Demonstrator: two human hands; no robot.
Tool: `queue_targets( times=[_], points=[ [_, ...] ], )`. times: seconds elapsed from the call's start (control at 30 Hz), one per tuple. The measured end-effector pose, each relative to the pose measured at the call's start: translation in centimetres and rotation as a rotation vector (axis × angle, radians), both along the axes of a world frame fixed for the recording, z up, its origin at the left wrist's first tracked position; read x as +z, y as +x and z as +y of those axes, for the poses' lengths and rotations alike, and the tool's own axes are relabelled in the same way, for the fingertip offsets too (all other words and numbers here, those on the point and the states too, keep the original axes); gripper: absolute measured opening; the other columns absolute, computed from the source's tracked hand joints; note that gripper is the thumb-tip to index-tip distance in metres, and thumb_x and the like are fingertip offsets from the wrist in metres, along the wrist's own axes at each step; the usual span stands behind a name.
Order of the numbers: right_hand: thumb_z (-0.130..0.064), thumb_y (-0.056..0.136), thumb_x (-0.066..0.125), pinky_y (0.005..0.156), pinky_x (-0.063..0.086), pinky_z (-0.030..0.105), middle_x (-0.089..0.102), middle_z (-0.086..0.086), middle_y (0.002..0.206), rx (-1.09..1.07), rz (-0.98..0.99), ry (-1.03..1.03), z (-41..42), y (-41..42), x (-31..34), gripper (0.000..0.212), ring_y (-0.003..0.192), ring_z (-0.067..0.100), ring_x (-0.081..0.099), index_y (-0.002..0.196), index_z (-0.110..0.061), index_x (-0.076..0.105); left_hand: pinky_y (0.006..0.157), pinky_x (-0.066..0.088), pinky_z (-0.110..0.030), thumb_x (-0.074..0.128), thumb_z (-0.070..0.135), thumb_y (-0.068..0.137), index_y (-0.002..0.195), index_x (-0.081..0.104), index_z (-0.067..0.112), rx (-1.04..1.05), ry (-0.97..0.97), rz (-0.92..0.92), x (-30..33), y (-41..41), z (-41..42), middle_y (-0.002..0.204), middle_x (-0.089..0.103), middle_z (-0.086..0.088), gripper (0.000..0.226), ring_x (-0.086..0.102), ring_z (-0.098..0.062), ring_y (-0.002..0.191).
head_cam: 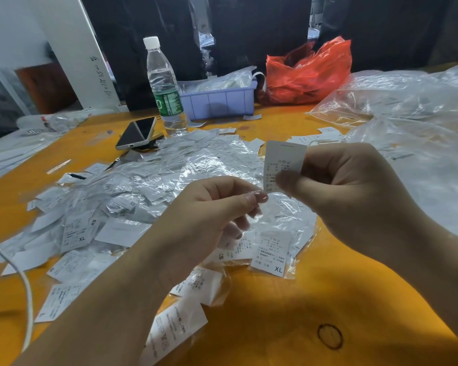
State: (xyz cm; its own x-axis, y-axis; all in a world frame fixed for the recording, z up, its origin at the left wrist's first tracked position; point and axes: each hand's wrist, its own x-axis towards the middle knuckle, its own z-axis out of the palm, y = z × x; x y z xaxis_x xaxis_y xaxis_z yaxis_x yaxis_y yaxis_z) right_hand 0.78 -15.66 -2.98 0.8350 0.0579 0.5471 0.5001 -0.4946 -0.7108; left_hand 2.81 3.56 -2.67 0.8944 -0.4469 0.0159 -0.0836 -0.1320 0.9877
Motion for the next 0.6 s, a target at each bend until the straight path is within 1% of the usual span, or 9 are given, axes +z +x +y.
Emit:
queue_targets(
  times=[0.07, 0.13, 0.27, 0.37, 0.4, 0.43, 0.47, 0.5, 0.6],
  points=[
    [-0.013, 0.088, 0.067, 0.053, 0.043, 0.047, 0.059, 0.026, 0.070, 0.009, -0.001, -0.007, 0.14, -0.04, -0.02, 0.020, 0.057, 0.035, 0.051, 0.079, 0.004, 0.067, 0.068, 0.045, -0.039, 0.065, 0.024, 0.078, 0.080, 0.076, 0.022, 0.002, 0.010, -0.015, 0.00, 0.03, 0.02, 0.074, 0.067, -0.001, 0.012, 0.058, -0.013, 0.065],
    [-0.013, 0.088, 0.067, 0.053, 0.045, 0.048, 0.060, 0.025, 0.070, 0.018, -0.003, -0.010, 0.22, -0.06, 0.00, 0.019, 0.059, 0.036, 0.053, 0.078, 0.002, 0.068, 0.068, 0.047, -0.038, 0.065, 0.027, 0.076, 0.079, 0.076, 0.024, 0.001, 0.020, -0.024, -0.01, 0.06, 0.03, 0.075, 0.068, -0.001, 0.012, 0.058, -0.013, 0.067],
    [-0.012, 0.088, 0.068, 0.047, 0.040, 0.044, 0.058, 0.014, 0.061, 0.024, 0.011, 0.012, 0.32, -0.16, 0.01, 0.014, 0.052, 0.031, 0.046, 0.077, -0.004, 0.072, 0.065, 0.049, -0.032, 0.067, 0.034, 0.072, 0.082, 0.075, 0.019, 0.014, 0.046, -0.036, -0.07, 0.13, 0.00, 0.074, 0.068, 0.001, 0.019, 0.059, -0.011, 0.066],
    [-0.012, 0.086, 0.068, 0.044, 0.039, 0.037, 0.058, 0.006, 0.055, 0.025, 0.049, 0.034, 0.41, -0.18, 0.09, 0.011, 0.045, 0.015, 0.043, 0.077, -0.013, 0.075, 0.056, 0.050, -0.021, 0.069, 0.032, 0.073, 0.084, 0.074, 0.016, 0.030, 0.059, -0.066, -0.15, 0.10, -0.06, 0.071, 0.068, 0.002, 0.020, 0.059, -0.008, 0.062],
    [-0.012, 0.085, 0.068, 0.042, 0.037, 0.031, 0.058, 0.002, 0.054, 0.041, 0.073, 0.056, 0.41, -0.16, 0.12, 0.011, 0.044, 0.007, 0.044, 0.077, -0.016, 0.075, 0.056, 0.050, -0.019, 0.070, 0.032, 0.074, 0.083, 0.074, 0.017, 0.040, 0.069, -0.087, -0.16, 0.07, -0.10, 0.070, 0.068, 0.002, 0.018, 0.059, -0.007, 0.061],
    [-0.011, 0.085, 0.068, 0.041, 0.036, 0.022, 0.059, -0.003, 0.052, 0.064, 0.102, 0.087, 0.44, -0.16, 0.17, 0.013, 0.043, 0.003, 0.047, 0.078, -0.018, 0.075, 0.056, 0.050, -0.017, 0.070, 0.033, 0.073, 0.082, 0.073, 0.018, 0.052, 0.075, -0.105, -0.15, 0.05, -0.13, 0.068, 0.068, 0.003, 0.018, 0.060, -0.006, 0.060],
    [-0.010, 0.085, 0.068, 0.042, 0.035, 0.014, 0.059, -0.009, 0.051, 0.085, 0.134, 0.121, 0.47, -0.14, 0.21, 0.014, 0.043, 0.002, 0.050, 0.079, -0.020, 0.075, 0.056, 0.050, -0.016, 0.070, 0.033, 0.072, 0.080, 0.073, 0.018, 0.062, 0.073, -0.116, -0.13, 0.03, -0.17, 0.066, 0.067, 0.003, 0.017, 0.059, -0.006, 0.059],
    [-0.009, 0.085, 0.067, 0.043, 0.035, 0.011, 0.060, -0.011, 0.051, 0.099, 0.164, 0.153, 0.47, -0.11, 0.25, 0.014, 0.044, 0.001, 0.052, 0.081, -0.021, 0.075, 0.055, 0.050, -0.016, 0.071, 0.034, 0.070, 0.078, 0.073, 0.017, 0.070, 0.066, -0.120, -0.09, 0.01, -0.20, 0.064, 0.066, 0.003, 0.018, 0.058, -0.005, 0.057],
    [-0.006, 0.084, 0.066, 0.043, 0.036, 0.014, 0.059, -0.007, 0.051, 0.110, 0.254, 0.277, 0.31, 0.13, 0.37, 0.014, 0.042, 0.003, 0.048, 0.085, -0.017, 0.075, 0.053, 0.050, -0.016, 0.073, 0.035, 0.066, 0.072, 0.072, 0.017, 0.097, 0.054, -0.132, 0.07, 0.03, -0.20, 0.060, 0.064, 0.003, 0.019, 0.056, -0.006, 0.054]
  ],
)
